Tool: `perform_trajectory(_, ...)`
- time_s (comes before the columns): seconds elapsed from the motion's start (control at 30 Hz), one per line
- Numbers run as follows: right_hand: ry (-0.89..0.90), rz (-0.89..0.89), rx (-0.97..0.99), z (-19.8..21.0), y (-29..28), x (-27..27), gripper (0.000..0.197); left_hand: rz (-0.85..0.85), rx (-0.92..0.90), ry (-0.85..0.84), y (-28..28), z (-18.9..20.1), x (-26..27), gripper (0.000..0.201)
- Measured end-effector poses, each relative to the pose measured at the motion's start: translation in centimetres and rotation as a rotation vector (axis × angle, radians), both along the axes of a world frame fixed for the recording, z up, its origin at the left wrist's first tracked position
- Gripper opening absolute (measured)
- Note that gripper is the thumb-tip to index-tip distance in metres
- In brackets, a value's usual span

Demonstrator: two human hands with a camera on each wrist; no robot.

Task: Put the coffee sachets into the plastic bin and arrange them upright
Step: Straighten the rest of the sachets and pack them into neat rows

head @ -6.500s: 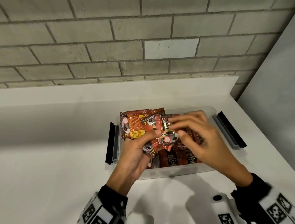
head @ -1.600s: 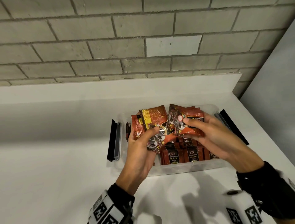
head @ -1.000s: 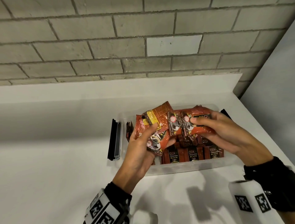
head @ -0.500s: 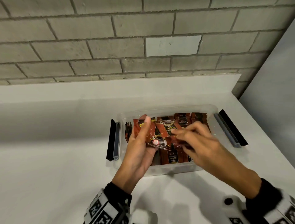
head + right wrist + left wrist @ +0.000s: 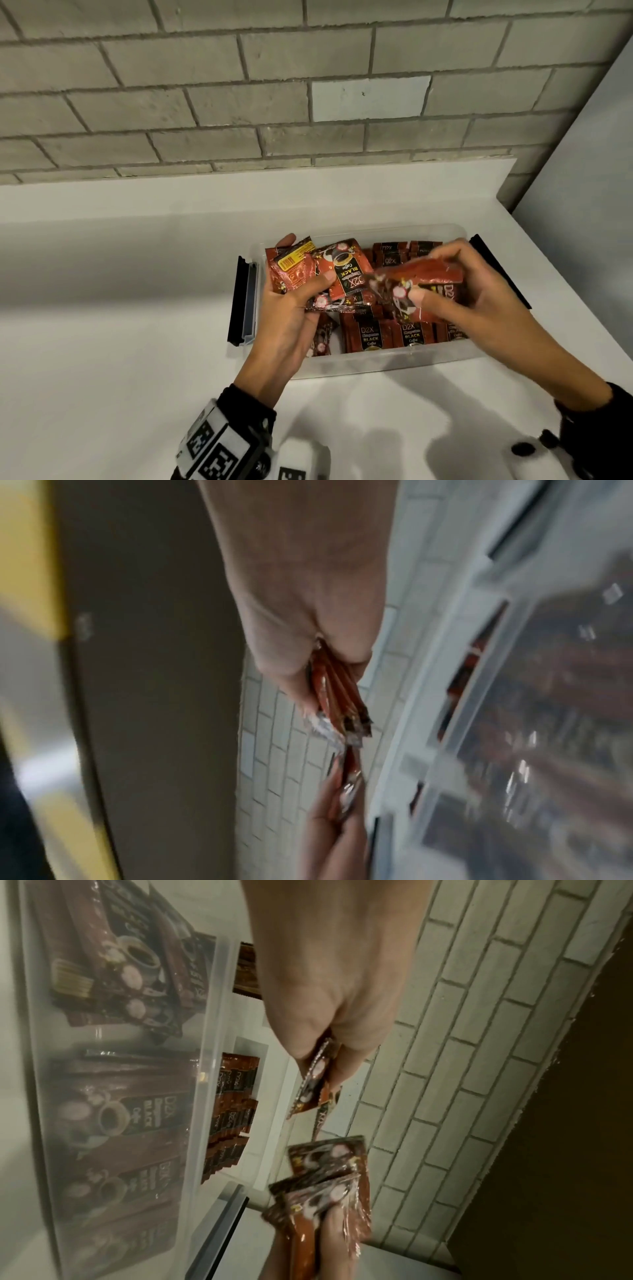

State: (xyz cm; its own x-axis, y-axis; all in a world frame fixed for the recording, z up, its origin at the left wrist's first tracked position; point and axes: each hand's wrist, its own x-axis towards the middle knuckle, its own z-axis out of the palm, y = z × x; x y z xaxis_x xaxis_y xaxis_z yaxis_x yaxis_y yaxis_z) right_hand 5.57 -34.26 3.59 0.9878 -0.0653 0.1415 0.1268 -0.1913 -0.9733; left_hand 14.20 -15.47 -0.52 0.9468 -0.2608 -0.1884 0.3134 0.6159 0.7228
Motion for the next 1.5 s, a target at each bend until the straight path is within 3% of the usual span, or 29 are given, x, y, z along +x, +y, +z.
perform_trajectory(0.07,0.139,-0.070,0.398,-0.7,0.3,0.7,0.033,0.019,-0.036,0.003,-0.5,0.3,-0.4,0.059)
perform_trajectory(0.13,0.279,-0.107,0.676,-1.6,0.8,1.5,0.042,0.028,-0.079,0.017,-1.2,0.3,-0.7,0.063)
perform_trajectory(0.23,0.347,-0.139,0.847,-2.7,1.6,2.4,0.052,0.030,-0.089,0.070,-2.2,0.1,-1.0,0.074)
perform_trajectory(0.3,0.331,-0.172,0.881,-2.9,2.0,2.8,0.052,0.030,-0.096,0.082,-2.4,0.0,-1.1,0.069)
perform_trajectory(0.47,0.289,-0.214,0.824,-2.1,1.0,3.6,0.050,-0.011,-0.167,0.092,-1.7,0.2,-1.1,0.048)
perform_trajectory(0.57,0.283,-0.238,0.741,-0.8,-0.7,3.7,0.044,-0.046,-0.109,0.065,-0.9,0.2,-0.8,0.041)
perform_trajectory(0.7,0.364,-0.034,0.421,0.5,-2.4,3.6,0.040,-0.053,0.029,0.032,-0.2,0.3,-0.3,0.055)
perform_trajectory(0.83,0.455,0.133,0.202,1.0,-2.1,3.7,0.035,-0.134,0.045,0.000,-0.6,0.4,-0.5,0.061)
perform_trajectory(0.93,0.461,0.181,0.077,0.6,-1.7,4.2,0.032,-0.152,0.070,0.034,-1.1,0.6,-0.7,0.047)
perform_trajectory(1.03,0.509,0.197,-0.044,0.7,-1.5,4.5,0.045,-0.167,0.090,0.048,-1.0,0.5,-0.8,0.040)
perform_trajectory(1.2,0.535,0.217,-0.067,0.5,-2.2,4.6,0.039,-0.180,0.015,0.116,-0.2,0.5,-0.5,0.011)
perform_trajectory(1.27,0.518,0.212,-0.056,0.4,-2.8,4.6,0.056,-0.171,0.051,0.094,0.0,0.6,-0.4,0.007)
perform_trajectory(1.3,0.531,0.202,0.000,0.4,-3.0,4.6,0.060,-0.165,0.073,0.080,0.0,0.7,-0.4,0.009)
perform_trajectory(1.37,0.554,0.198,0.113,0.4,-3.0,4.4,0.047,-0.160,0.096,0.058,0.0,0.9,-0.6,0.017)
perform_trajectory(1.5,0.564,0.234,0.157,-0.1,-2.8,4.4,0.036,-0.191,0.074,0.052,-0.4,1.3,-1.0,0.029)
